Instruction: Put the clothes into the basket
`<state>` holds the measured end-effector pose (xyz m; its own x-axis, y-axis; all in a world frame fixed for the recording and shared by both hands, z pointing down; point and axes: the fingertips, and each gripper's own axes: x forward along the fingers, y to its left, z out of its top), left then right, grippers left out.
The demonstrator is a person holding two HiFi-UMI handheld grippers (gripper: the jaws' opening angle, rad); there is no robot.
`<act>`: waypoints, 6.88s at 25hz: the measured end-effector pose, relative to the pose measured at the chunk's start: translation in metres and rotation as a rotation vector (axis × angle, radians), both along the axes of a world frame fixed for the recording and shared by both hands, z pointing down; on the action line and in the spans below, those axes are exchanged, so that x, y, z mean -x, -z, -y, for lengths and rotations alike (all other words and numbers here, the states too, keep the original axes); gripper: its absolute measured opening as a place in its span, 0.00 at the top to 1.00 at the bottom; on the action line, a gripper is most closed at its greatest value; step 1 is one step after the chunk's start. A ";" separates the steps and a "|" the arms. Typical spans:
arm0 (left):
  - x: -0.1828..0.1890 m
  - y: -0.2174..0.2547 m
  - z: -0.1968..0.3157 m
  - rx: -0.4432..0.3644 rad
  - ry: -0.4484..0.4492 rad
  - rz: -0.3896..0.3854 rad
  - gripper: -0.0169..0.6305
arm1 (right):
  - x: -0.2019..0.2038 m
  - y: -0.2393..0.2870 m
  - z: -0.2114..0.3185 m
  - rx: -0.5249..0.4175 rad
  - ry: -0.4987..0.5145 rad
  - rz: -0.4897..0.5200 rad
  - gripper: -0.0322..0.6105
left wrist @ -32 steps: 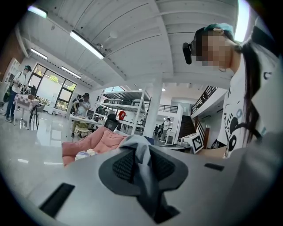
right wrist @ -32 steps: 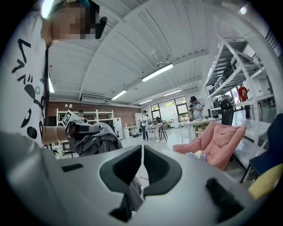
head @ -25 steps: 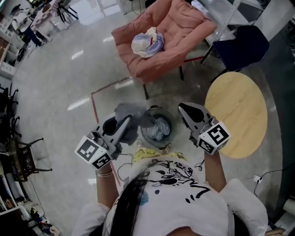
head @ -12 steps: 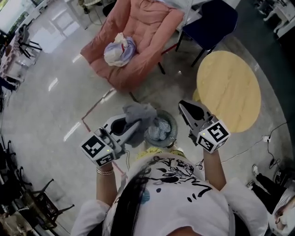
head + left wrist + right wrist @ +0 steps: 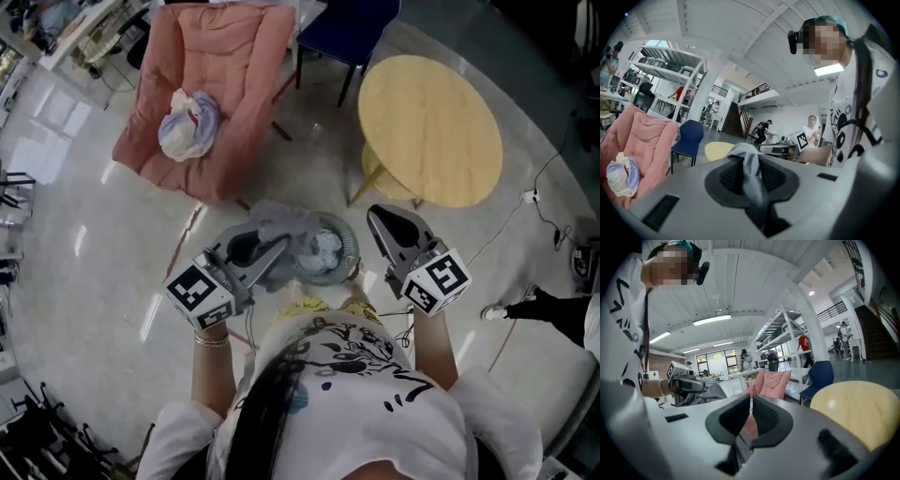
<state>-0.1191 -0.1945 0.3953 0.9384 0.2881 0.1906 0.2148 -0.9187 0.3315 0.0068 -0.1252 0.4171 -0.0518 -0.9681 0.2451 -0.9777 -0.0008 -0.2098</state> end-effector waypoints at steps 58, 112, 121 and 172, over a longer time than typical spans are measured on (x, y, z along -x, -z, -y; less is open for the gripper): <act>-0.066 -0.522 -0.099 0.056 -0.009 0.485 0.86 | 0.005 -0.383 -0.093 0.257 -0.083 0.290 0.89; -0.071 0.005 -0.030 -0.170 0.069 -0.106 0.95 | -0.034 0.033 -0.069 -0.079 -0.140 -0.229 0.89; -0.069 0.049 -0.015 -0.205 0.152 -0.200 0.95 | -0.052 0.085 -0.069 -0.150 -0.174 -0.308 0.89; -0.066 0.075 0.004 -0.248 0.266 -0.238 0.95 | -0.056 0.092 -0.054 -0.142 -0.127 -0.309 0.90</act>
<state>-0.0526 -0.1987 0.3200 1.0000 0.0028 -0.0067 0.0032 -0.9979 0.0642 0.0627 -0.0715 0.3253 0.1269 -0.9875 0.0930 -0.9889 -0.1187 0.0891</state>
